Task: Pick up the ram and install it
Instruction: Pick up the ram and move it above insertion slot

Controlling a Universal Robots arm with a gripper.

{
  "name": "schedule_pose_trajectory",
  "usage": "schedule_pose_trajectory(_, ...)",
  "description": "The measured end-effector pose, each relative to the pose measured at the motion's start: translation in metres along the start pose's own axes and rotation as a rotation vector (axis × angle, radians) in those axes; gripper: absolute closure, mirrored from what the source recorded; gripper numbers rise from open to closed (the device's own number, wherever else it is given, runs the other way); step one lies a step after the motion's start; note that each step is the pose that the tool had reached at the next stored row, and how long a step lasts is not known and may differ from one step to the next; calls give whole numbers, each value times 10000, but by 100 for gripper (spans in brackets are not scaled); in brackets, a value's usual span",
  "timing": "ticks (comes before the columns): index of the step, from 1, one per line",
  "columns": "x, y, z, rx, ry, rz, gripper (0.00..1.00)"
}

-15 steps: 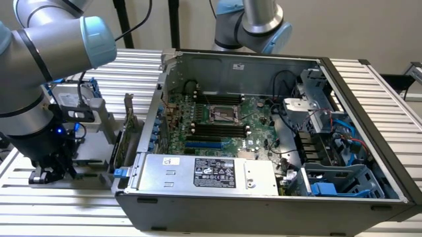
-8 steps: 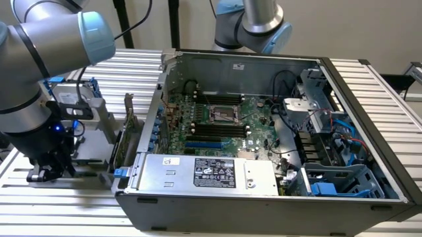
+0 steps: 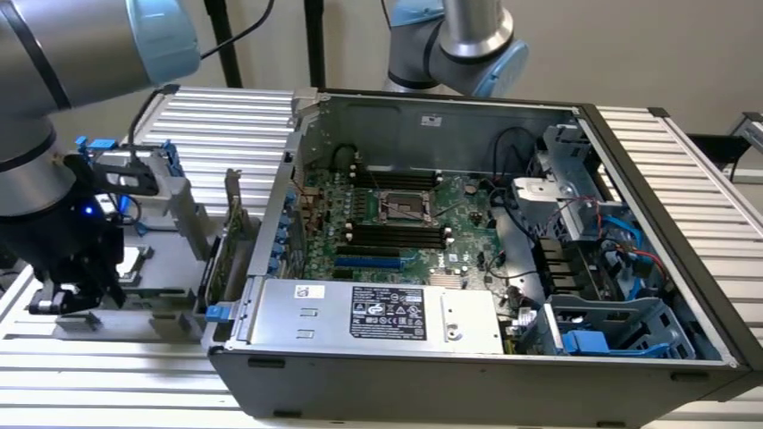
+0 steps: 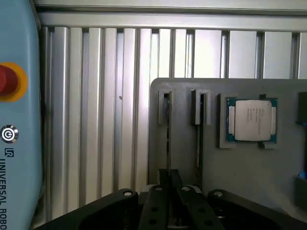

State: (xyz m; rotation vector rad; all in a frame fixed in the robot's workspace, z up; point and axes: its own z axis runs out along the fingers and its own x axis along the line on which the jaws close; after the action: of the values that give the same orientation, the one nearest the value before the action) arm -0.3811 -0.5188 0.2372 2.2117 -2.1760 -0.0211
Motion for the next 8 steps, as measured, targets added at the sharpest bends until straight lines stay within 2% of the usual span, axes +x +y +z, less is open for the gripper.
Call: schedule_pose_trajectory(8,-10,12,-358,-3,-1,-8,87)
